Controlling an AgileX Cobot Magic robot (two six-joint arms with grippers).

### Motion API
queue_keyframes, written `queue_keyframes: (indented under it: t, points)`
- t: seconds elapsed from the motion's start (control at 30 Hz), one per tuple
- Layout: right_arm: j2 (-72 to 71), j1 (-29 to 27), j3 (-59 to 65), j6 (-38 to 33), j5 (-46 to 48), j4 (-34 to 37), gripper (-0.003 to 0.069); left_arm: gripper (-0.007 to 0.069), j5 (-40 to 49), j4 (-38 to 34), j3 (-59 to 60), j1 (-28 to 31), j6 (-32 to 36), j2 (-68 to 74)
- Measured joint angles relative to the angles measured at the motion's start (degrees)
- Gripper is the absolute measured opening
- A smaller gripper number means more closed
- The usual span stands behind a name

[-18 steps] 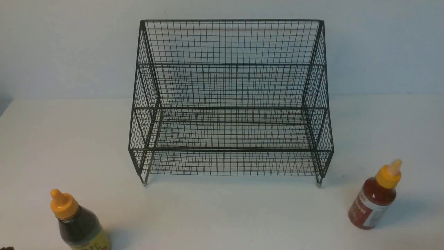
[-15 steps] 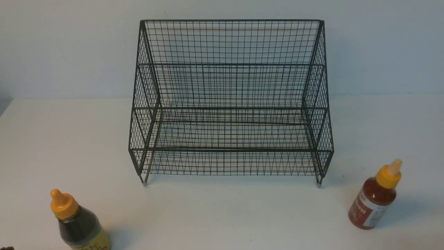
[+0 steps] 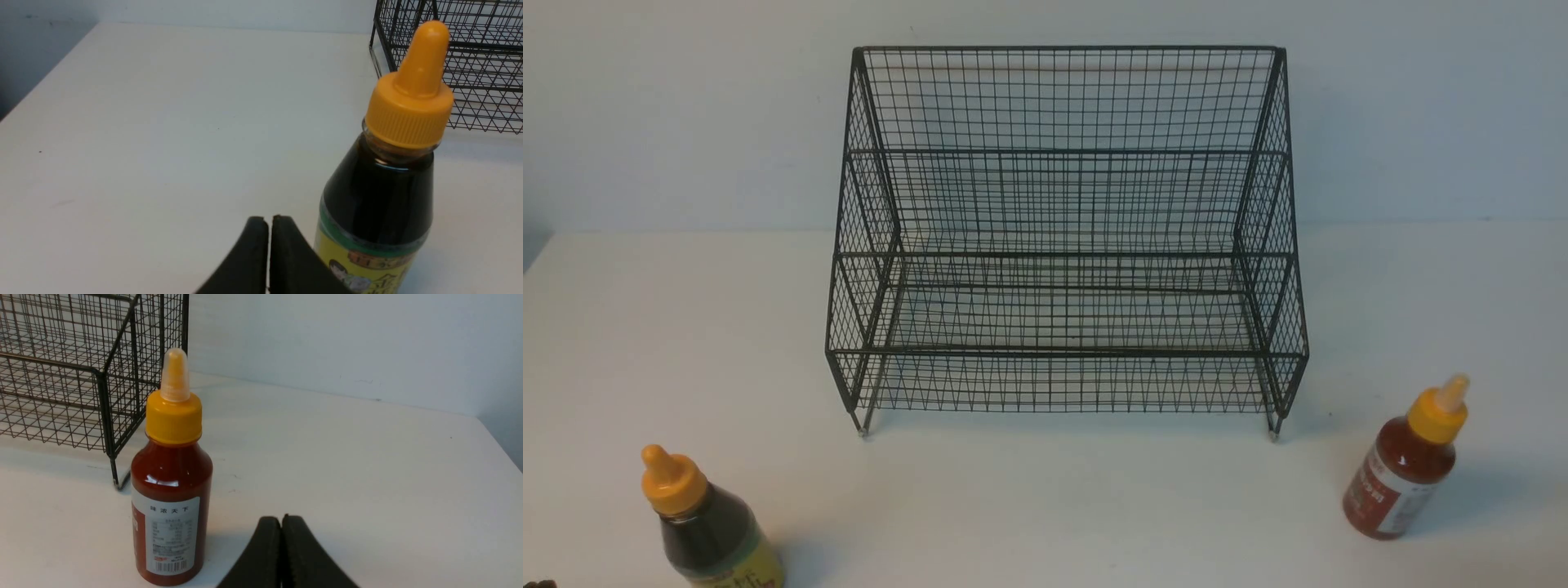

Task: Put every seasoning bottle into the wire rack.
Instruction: Use the right arm to grab the condiment bottle closest to it

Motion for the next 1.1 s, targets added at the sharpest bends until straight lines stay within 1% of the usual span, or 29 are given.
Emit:
queue_keyframes:
  t: [0.57, 0.7, 0.77, 0.8, 0.87, 0.93, 1.03, 1.1]
  points:
    - [0.00, 0.00, 0.00, 0.44, 0.00, 0.76, -0.0015, -0.0005, 0.00, 0.00, 0.00, 0.00, 0.00, 0.00]
    - [0.00, 0.00, 0.17, 6.23, -3.46, 11.44, -0.0015, -0.0005, 0.00, 0.00, 0.00, 0.00, 0.00, 0.00]
    - [0.00, 0.00, 0.17, 10.25, -4.60, 21.28, -0.0015, -0.0005, 0.00, 0.00, 0.00, 0.00, 0.00, 0.00]
    - [0.00, 0.00, 0.17, 12.03, -4.67, 23.71, -0.0015, -0.0005, 0.00, 0.00, 0.00, 0.00, 0.00, 0.00]
    - [0.00, 0.00, 0.17, 14.05, -4.67, 30.98, -0.0015, -0.0005, 0.00, 0.00, 0.00, 0.00, 0.00, 0.00]
    - [0.00, 0.00, 0.17, 14.72, -4.73, 35.44, -0.0015, -0.0005, 0.00, 0.00, 0.00, 0.00, 0.00, 0.00]
    - [0.00, 0.00, 0.17, 14.90, -4.90, 40.33, -0.0015, -0.0005, 0.00, 0.00, 0.00, 0.00, 0.00, 0.00]
    - [0.00, 0.00, 0.17, 14.35, -4.67, 42.39, -0.0015, -0.0005, 0.00, 0.00, 0.00, 0.00, 0.00, 0.00]
